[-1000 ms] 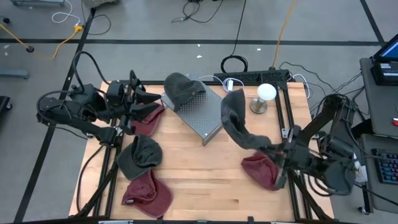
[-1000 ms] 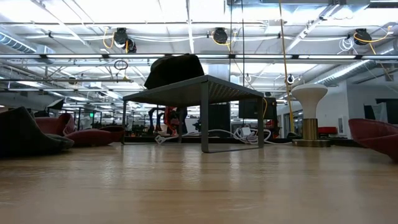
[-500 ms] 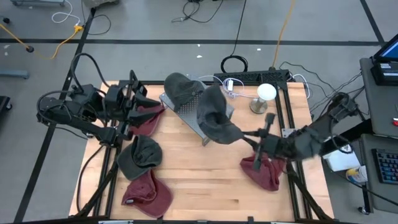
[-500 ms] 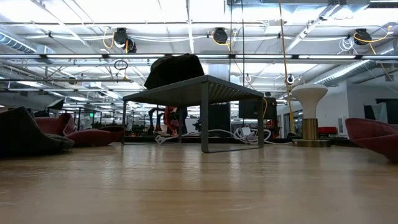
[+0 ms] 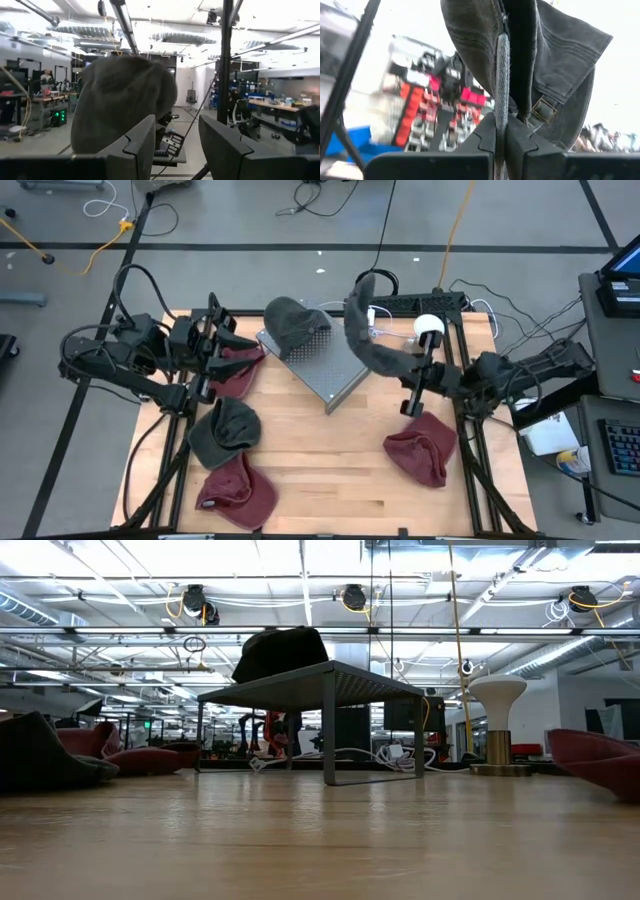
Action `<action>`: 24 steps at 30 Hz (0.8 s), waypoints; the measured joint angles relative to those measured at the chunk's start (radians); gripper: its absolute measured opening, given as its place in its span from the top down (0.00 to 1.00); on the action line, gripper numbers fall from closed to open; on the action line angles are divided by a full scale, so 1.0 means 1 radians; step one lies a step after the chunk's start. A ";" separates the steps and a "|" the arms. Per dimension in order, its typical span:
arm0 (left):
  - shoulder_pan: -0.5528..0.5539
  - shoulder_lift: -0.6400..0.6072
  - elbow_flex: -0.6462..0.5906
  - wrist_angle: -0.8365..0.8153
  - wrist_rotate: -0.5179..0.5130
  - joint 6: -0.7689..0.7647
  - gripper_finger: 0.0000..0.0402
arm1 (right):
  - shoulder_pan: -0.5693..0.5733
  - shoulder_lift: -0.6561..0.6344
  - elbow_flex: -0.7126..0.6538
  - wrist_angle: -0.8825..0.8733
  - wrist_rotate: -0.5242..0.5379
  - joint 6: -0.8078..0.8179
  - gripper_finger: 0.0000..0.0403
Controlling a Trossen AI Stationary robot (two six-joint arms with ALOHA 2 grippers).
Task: Pick & Place hat
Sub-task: Stack the bottom black cap on the black cap on the shelf
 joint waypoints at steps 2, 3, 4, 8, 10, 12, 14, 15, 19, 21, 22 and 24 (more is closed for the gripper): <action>0.013 0.000 0.000 0.000 0.000 -0.038 0.61 | -0.040 -0.002 -0.017 0.073 -0.085 0.014 0.99; 0.020 0.000 0.000 0.000 0.000 -0.060 0.61 | -0.060 -0.003 -0.023 0.106 -0.127 0.028 0.99; 0.027 0.000 0.000 0.000 -0.001 -0.084 0.61 | -0.080 -0.003 -0.026 0.124 -0.165 0.040 0.99; 0.057 0.001 0.000 0.000 -0.001 -0.190 0.61 | -0.150 -0.002 -0.027 0.130 -0.246 0.103 0.99; 0.075 0.001 0.000 0.000 0.001 -0.241 0.61 | -0.184 0.006 -0.027 0.134 -0.290 0.148 0.99; 0.098 0.001 0.000 0.000 0.026 -0.268 0.61 | -0.215 0.021 -0.015 0.131 -0.337 0.191 0.99; 0.120 0.001 0.000 0.000 0.062 -0.270 0.61 | -0.237 0.049 0.015 0.131 -0.390 0.220 0.99; 0.130 0.001 0.000 0.001 0.073 -0.275 0.61 | -0.245 0.065 0.034 0.131 -0.409 0.229 0.99; 0.174 0.001 0.000 0.029 0.112 -0.303 0.61 | -0.267 0.134 0.128 0.132 -0.495 0.248 0.99; 0.202 0.002 0.000 0.049 0.157 -0.331 0.61 | -0.273 0.170 0.177 0.130 -0.538 0.247 0.99; 0.216 0.004 0.000 0.061 0.181 -0.352 0.61 | -0.277 0.189 0.205 0.129 -0.559 0.246 0.99; 0.243 0.011 0.000 0.079 0.211 -0.394 0.61 | -0.287 0.225 0.259 0.127 -0.595 0.246 0.99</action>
